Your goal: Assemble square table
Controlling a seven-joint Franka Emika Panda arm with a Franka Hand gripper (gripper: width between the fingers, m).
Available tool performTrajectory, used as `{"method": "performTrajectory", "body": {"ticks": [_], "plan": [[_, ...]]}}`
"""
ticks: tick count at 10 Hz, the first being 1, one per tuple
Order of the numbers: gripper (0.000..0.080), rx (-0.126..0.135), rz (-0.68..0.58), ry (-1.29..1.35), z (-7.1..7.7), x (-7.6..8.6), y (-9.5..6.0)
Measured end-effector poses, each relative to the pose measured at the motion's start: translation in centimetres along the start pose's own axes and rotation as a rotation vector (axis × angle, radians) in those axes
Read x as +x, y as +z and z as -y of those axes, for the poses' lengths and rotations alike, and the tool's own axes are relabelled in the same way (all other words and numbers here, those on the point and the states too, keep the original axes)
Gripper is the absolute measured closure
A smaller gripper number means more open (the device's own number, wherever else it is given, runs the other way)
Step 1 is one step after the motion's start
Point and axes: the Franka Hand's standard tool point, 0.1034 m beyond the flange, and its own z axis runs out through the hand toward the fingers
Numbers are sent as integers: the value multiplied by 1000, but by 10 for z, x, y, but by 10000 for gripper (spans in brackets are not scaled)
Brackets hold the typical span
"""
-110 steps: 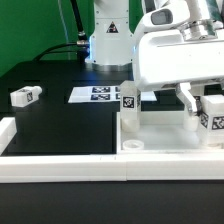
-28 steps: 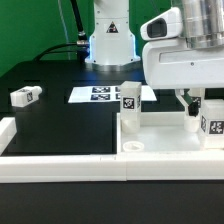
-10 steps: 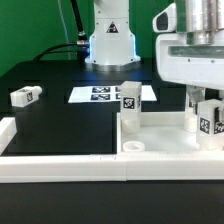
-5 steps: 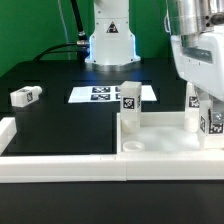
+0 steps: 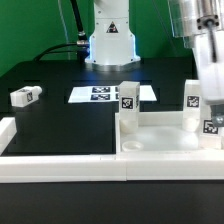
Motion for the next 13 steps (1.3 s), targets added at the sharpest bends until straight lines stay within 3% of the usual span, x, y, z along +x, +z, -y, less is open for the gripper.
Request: {"method": "performTrajectory", "body": {"ticks": [1,5,6,7,9,10,11,12,13], "plan": [[178,3,-17,-282,3,0,0],[150,-9,-33,-666,1,-6,1],[150,-20,-38,-788,0,-5,1],[150,-55,-55,-972,-2,-1,1],[150,-89,-70,-1287,1,3,-3],[150,-97,-73,-1392,2,3,-3],[150,-86,-78,-1406,4,3,-3],[170,-85,-78,-1393,3,3,-3],[341,-85,-78,-1382,3,3,-3]]}}
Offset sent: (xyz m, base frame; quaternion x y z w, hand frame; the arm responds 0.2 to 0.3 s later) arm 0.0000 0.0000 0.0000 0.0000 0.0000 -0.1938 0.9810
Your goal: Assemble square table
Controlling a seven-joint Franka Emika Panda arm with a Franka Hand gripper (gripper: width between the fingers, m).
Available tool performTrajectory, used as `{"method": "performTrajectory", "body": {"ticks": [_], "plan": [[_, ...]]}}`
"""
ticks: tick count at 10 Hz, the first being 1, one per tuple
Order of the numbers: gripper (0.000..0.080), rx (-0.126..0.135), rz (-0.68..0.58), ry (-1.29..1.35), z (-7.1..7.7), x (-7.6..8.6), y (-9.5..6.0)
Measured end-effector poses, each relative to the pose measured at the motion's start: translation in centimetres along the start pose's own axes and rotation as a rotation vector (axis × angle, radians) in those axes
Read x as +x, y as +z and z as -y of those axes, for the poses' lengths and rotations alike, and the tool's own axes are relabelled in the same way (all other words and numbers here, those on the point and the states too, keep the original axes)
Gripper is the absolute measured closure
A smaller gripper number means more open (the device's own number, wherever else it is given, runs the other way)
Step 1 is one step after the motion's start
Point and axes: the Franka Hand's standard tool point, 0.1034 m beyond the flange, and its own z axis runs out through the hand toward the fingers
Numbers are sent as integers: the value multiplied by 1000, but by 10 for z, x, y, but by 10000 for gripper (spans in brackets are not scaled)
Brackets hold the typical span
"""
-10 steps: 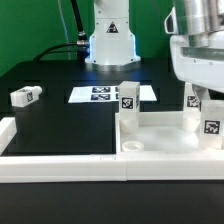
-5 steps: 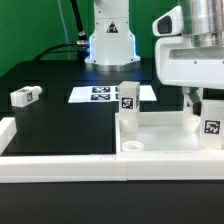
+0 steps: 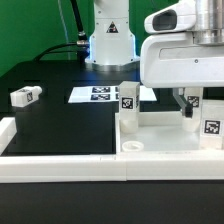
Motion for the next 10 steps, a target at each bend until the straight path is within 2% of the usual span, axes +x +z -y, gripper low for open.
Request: {"method": "performTrajectory", "body": {"ticks": [1,2,5,7,9,10], "plan": [[341,1,1,24,0,0,0],[489,-1,1,81,-2,0,0],[505,-2,1,254,-3,1,0],[505,-2,3,554,-4,1,0],[505,16,36,963,-2,-2,1],[505,39,69,1153,0,-2,1]]}}
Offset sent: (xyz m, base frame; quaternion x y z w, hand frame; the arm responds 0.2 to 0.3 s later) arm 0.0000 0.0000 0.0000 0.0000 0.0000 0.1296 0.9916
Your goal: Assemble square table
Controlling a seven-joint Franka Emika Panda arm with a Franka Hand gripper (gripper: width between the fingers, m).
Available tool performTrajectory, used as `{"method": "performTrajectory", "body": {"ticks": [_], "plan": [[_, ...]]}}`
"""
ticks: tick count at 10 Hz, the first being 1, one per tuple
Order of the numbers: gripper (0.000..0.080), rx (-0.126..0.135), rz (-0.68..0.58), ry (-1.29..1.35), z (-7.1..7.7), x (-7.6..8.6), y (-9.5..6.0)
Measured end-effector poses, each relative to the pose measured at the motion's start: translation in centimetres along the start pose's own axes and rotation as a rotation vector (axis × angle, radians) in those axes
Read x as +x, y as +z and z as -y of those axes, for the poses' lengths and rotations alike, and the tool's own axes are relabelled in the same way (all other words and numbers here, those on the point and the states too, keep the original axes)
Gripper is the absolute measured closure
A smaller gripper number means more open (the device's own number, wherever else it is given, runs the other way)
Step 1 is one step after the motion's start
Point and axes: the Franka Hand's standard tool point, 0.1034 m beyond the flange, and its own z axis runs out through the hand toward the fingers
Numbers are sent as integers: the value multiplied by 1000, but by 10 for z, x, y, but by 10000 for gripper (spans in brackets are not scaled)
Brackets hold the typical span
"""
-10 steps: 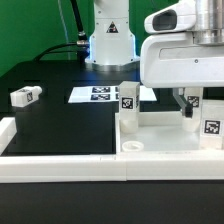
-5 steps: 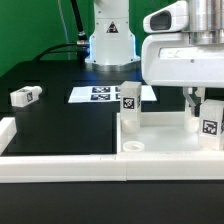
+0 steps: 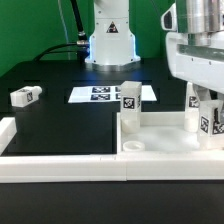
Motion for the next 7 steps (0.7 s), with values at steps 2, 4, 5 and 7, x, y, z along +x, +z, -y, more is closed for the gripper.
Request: {"method": "performTrajectory", "body": {"ticks": [2,4,5,7], "plan": [[505,-1,36,182,1,0,0],[505,-4,33,280,0,1,0],[505,-4,30,303,0,2,0],[416,-4,29,301,0,2,0]]}}
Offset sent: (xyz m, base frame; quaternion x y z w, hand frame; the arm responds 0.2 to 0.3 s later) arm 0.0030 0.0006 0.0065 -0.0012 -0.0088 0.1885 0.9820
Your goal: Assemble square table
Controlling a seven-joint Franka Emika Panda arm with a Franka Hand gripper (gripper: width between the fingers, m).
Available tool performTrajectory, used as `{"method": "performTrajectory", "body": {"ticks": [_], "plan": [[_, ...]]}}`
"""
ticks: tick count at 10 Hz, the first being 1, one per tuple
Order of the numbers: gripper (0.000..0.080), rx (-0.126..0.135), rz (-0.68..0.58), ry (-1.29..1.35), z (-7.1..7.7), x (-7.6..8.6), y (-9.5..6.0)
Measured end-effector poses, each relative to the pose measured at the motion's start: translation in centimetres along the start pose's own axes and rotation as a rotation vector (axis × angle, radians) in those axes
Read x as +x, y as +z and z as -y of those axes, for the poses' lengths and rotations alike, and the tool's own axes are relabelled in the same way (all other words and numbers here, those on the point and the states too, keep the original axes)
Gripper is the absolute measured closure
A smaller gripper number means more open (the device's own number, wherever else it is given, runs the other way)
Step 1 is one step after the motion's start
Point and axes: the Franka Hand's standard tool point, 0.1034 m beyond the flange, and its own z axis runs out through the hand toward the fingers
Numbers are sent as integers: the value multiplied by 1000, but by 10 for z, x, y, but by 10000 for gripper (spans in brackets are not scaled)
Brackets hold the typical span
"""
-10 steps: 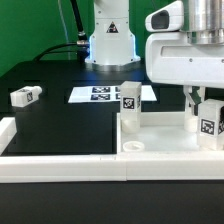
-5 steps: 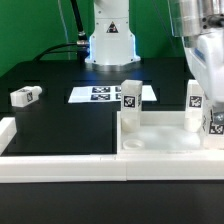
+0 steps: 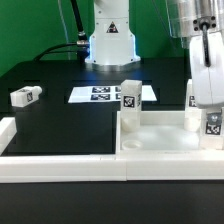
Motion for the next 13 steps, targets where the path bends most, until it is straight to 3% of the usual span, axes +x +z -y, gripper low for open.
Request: {"method": "performTrajectory", "body": {"ticks": [1,2,3,5,6,11,13], "plan": [[416,0,0,-1,0,0,0],[223,8,1,-16,1,0,-2],[166,23,5,-65,0,3,-13],[153,56,17,-126,9,17,-46],[153,66,23,-129,13,22,-54],[150,70,19,-170,12,23,-52],[150,91,6,-312,5,55,-64]]}}
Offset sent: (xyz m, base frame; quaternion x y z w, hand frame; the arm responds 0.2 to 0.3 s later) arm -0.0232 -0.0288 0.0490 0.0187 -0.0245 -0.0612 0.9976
